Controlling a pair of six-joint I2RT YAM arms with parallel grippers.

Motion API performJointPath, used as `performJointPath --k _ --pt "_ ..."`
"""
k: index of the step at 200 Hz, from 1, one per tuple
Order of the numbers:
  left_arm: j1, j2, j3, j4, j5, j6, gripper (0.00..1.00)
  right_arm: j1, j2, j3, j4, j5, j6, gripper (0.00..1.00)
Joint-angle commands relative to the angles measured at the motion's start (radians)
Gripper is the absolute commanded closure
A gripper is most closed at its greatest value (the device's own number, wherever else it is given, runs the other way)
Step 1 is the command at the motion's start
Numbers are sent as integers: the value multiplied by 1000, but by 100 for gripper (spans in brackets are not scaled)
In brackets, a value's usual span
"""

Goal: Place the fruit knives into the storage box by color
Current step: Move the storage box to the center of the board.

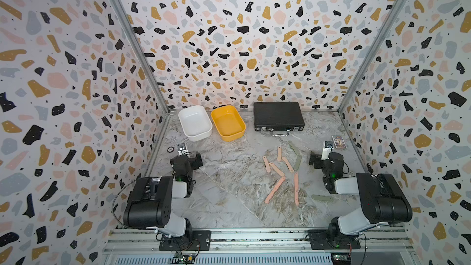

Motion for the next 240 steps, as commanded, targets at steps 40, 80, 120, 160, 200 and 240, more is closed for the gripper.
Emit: performJointPath --k 40,80,120,160,200,240 --pt "-4 -9 0 16 12 11 1 -3 -15 13 -10 -7 -3 0" --pt "-4 -9 1 15 13 10 1 -3 -15 12 -10 -7 -3 0" --pt "-3 -10 1 13 12 11 1 -4 -15 12 -9 -7 -3 0" --pt "-3 -9 2 12 12 12 1 -3 -14 14 -11 -8 -3 0" --pt "-2 -22 2 12 6 10 1 -3 -27 10 -11 17 2 0" --pt "20 -169 277 -593 99 49 1 -2 -202 84 -278 81 25 0"
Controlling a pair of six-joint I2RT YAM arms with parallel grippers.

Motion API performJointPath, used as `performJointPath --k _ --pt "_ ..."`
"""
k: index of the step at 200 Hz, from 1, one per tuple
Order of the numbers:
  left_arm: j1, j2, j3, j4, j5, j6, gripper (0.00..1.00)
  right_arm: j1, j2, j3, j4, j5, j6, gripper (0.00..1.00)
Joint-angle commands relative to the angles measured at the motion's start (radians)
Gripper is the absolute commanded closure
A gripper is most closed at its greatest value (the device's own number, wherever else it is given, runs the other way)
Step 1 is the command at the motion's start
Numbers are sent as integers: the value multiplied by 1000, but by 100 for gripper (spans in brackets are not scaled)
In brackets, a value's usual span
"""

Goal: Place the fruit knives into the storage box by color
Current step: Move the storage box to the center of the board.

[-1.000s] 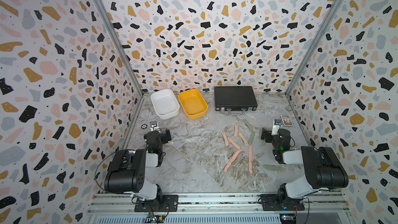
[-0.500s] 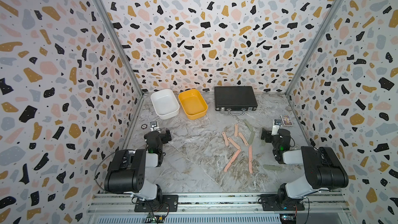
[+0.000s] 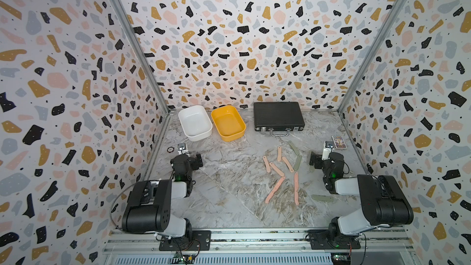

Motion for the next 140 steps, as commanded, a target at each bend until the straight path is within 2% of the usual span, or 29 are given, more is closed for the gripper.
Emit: performJointPath --k 1,10,21,32,57,71,91,107,115,130,140 --pt "18 -70 215 -368 73 41 1 -2 -133 86 -201 56 22 0" --pt "42 -64 308 -505 100 23 1 -2 -169 122 -280 87 53 0" --pt "77 -50 409 -646 146 1 1 -3 -210 173 -368 119 161 0" --pt "103 -30 504 -768 180 2 1 -2 -235 239 -448 37 197 0" --pt "197 -23 669 -969 314 7 1 2 -226 525 -818 -99 194 0" --pt "232 -28 747 -1046 360 16 1 2 -227 620 -908 -210 207 0" --pt "242 -20 856 -1144 403 58 1 2 -242 625 -809 -340 343 0" --pt "251 -22 896 -1162 435 27 1 -3 -253 543 -690 -346 652 0" --pt "255 -22 909 -1161 463 6 1 -6 -259 476 -556 -399 746 0" --pt "259 -11 929 -1173 518 -19 1 -6 -232 389 -277 -544 817 0" --pt "259 7 950 -1190 545 -30 1 -5 -193 453 -356 -601 817 0"
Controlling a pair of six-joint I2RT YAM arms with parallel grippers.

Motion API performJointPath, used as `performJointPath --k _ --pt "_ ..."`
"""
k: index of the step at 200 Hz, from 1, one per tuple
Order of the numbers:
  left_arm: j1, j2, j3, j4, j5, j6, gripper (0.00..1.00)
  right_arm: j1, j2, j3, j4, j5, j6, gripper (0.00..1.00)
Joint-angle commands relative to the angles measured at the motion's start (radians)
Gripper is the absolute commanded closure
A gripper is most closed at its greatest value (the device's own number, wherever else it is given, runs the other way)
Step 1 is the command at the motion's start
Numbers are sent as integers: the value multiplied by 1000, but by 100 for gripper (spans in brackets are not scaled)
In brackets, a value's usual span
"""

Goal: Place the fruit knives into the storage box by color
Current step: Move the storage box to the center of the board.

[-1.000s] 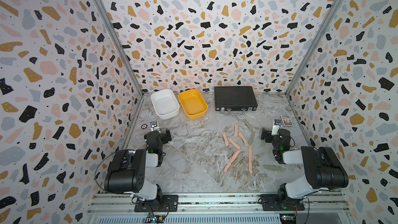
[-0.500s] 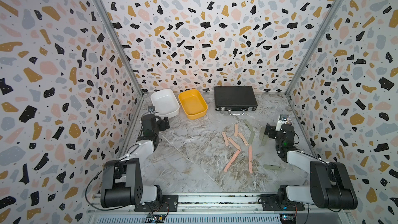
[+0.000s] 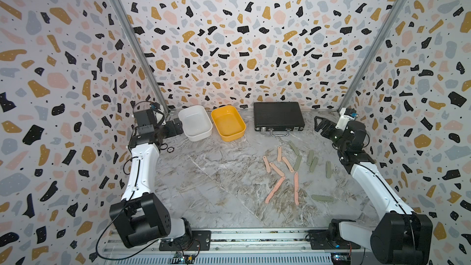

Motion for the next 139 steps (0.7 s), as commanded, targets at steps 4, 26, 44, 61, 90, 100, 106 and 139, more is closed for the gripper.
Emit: performJointPath --k 4,26,44,61,90,100,106,139 --pt "9 42 60 -91 127 -38 1 2 73 50 74 -230 188 0" --pt "12 118 130 -158 204 -49 1 30 84 117 -88 -202 106 0" --pt "15 196 192 -191 291 -67 1 35 72 94 -66 -169 119 0" --pt "14 262 252 -201 334 -90 1 55 94 150 -171 -171 56 0" --pt "-18 415 456 -329 298 -37 0 113 142 267 -402 -125 -73 5" --pt "-40 471 531 -373 276 -16 1 133 163 305 -474 -93 -103 7" --pt "-54 506 573 -402 258 -6 1 143 177 327 -516 -80 -119 7" --pt "-142 681 792 -530 163 43 3 195 240 416 -681 -33 -178 11"
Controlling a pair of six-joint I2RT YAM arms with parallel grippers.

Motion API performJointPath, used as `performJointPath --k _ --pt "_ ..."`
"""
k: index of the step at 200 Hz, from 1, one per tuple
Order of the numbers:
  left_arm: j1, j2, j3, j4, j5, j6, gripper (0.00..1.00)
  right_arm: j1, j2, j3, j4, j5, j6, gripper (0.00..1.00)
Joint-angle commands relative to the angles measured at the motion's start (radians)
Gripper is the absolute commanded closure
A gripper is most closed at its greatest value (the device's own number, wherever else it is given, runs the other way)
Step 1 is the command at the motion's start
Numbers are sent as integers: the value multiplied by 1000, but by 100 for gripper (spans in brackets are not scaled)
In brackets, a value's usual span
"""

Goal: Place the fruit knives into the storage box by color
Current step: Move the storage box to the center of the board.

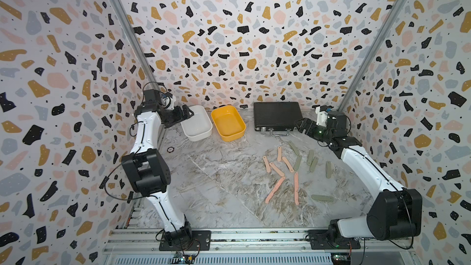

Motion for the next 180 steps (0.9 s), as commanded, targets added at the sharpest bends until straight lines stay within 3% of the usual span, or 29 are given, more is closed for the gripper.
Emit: performJointPath --k 1,75,180 --pt "-64 87 122 -138 -66 60 3 31 26 57 -203 59 -86 11" --pt "-206 296 313 -172 -193 79 3 72 14 51 -297 108 -140 12" --pt "-275 476 441 -210 -265 108 3 79 -3 28 -328 117 -170 10"
